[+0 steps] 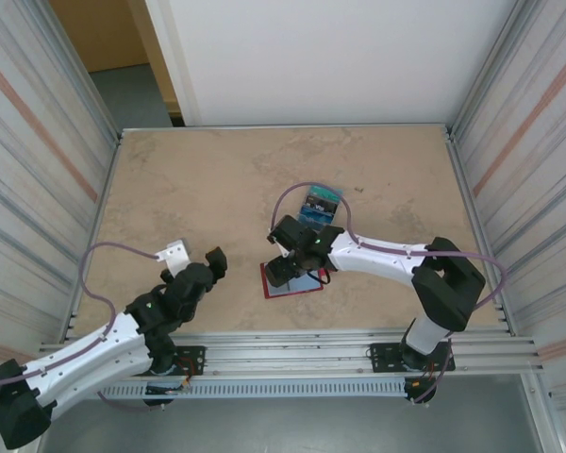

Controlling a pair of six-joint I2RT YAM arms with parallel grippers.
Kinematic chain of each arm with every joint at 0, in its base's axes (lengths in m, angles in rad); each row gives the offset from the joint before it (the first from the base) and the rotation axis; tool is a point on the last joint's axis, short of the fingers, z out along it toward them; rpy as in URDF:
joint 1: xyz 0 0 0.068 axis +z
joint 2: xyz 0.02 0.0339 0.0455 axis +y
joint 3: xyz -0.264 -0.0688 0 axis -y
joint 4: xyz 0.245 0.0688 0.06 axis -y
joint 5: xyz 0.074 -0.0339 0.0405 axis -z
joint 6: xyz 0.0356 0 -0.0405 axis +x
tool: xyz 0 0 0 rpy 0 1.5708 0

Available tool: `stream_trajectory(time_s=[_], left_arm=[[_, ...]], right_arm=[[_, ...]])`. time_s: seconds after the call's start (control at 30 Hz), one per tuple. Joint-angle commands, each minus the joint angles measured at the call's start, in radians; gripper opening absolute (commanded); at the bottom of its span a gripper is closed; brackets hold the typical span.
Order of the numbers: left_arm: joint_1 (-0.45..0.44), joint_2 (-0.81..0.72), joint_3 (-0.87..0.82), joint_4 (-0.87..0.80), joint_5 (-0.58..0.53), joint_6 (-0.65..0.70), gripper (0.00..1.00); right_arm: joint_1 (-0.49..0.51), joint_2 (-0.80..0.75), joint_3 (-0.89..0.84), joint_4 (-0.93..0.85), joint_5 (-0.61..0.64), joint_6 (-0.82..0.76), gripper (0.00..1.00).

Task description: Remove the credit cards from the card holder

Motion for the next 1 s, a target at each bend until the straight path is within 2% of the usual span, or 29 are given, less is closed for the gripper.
stream_trajectory(time_s=[0.0, 0.3, 0.63, 0.97], left_arm=[[0.012, -0.012, -0.012, -0.026, -0.044, -0.023, 0.99], [0.013, 0.009, -0.018, -0.014, -0.027, -0.03, 0.99], [0.019, 0.021, -0.016, -0.013, -0.018, -0.035, 0.99], [0.031, 0.031, -0.011, -0.012, 0.002, -0.035, 0.99]], right_arm=[[0.016, 0.027, 0.046, -0.019, 0.015, 0.034, 0.73], [0.031, 0.059, 0.065, -0.033, 0.021, 0.044, 0.72], [0.057, 0.109, 0.088, -0.045, 0.033, 0.042, 0.61], [0.098, 0.191, 0.139, -0.094, 0.105, 0.025, 0.63]])
